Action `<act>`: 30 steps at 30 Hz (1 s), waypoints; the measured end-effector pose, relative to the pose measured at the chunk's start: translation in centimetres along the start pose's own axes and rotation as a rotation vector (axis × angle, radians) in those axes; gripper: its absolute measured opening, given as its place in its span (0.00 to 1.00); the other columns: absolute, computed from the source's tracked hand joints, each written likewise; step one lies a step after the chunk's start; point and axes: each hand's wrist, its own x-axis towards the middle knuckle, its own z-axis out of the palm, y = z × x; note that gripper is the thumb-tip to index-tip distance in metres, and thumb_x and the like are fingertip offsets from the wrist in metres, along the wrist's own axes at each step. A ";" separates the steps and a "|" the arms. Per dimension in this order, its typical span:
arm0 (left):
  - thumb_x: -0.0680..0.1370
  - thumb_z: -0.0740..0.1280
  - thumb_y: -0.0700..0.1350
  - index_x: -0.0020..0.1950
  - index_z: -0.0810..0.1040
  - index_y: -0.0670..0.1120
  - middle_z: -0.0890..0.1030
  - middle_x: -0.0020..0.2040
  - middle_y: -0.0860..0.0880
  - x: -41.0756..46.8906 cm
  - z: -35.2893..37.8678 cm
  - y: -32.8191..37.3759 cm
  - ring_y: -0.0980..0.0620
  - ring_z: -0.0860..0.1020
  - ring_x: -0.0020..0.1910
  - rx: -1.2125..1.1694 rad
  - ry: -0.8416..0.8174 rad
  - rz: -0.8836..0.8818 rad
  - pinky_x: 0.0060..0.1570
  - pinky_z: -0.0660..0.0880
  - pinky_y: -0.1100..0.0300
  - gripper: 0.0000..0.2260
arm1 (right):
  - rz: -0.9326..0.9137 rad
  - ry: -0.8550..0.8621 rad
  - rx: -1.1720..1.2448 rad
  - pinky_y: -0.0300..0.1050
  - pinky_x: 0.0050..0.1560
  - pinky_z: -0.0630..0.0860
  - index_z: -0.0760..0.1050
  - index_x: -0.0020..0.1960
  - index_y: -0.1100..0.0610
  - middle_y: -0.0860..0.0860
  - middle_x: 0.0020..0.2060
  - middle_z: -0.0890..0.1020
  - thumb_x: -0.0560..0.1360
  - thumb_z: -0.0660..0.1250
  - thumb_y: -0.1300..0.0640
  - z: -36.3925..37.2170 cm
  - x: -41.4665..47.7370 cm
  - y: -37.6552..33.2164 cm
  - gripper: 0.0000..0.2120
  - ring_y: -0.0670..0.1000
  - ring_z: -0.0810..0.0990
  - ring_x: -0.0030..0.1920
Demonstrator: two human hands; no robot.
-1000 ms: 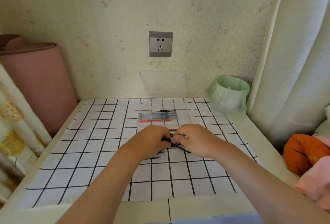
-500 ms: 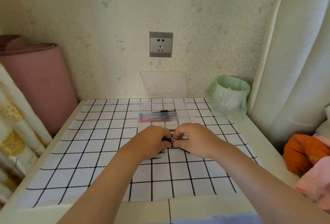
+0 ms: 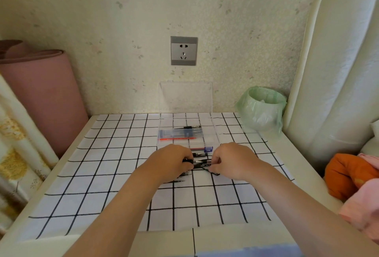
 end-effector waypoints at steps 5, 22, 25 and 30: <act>0.79 0.65 0.51 0.53 0.80 0.55 0.79 0.46 0.56 0.1 0.1 0.2 0.55 0.77 0.45 -0.022 -0.012 -0.005 0.43 0.74 0.60 0.05 | -0.032 -0.005 -0.055 0.42 0.42 0.74 0.83 0.47 0.47 0.44 0.43 0.83 0.73 0.69 0.44 0.7 0.2 -0.6 0.09 0.48 0.80 0.46; 0.79 0.66 0.50 0.50 0.79 0.56 0.79 0.44 0.55 0.1 0.1 0.1 0.54 0.77 0.43 -0.060 -0.054 0.015 0.44 0.76 0.57 0.02 | -0.091 0.040 0.260 0.45 0.48 0.78 0.81 0.49 0.43 0.41 0.43 0.81 0.71 0.74 0.47 0.0 0.1 -0.2 0.08 0.41 0.79 0.44; 0.79 0.66 0.50 0.47 0.77 0.57 0.78 0.42 0.55 0.2 0.2 0.0 0.55 0.77 0.42 -0.078 -0.059 0.020 0.43 0.75 0.58 0.02 | -0.101 0.053 0.282 0.46 0.49 0.78 0.81 0.49 0.43 0.40 0.43 0.81 0.71 0.74 0.47 0.1 0.1 -0.1 0.07 0.41 0.79 0.45; 0.79 0.66 0.50 0.46 0.77 0.57 0.78 0.41 0.56 0.1 0.2 0.0 0.57 0.75 0.39 -0.092 -0.049 0.022 0.38 0.71 0.61 0.03 | -0.098 0.062 0.316 0.44 0.50 0.78 0.81 0.49 0.43 0.40 0.44 0.81 0.71 0.74 0.47 0.1 0.2 0.0 0.07 0.40 0.79 0.46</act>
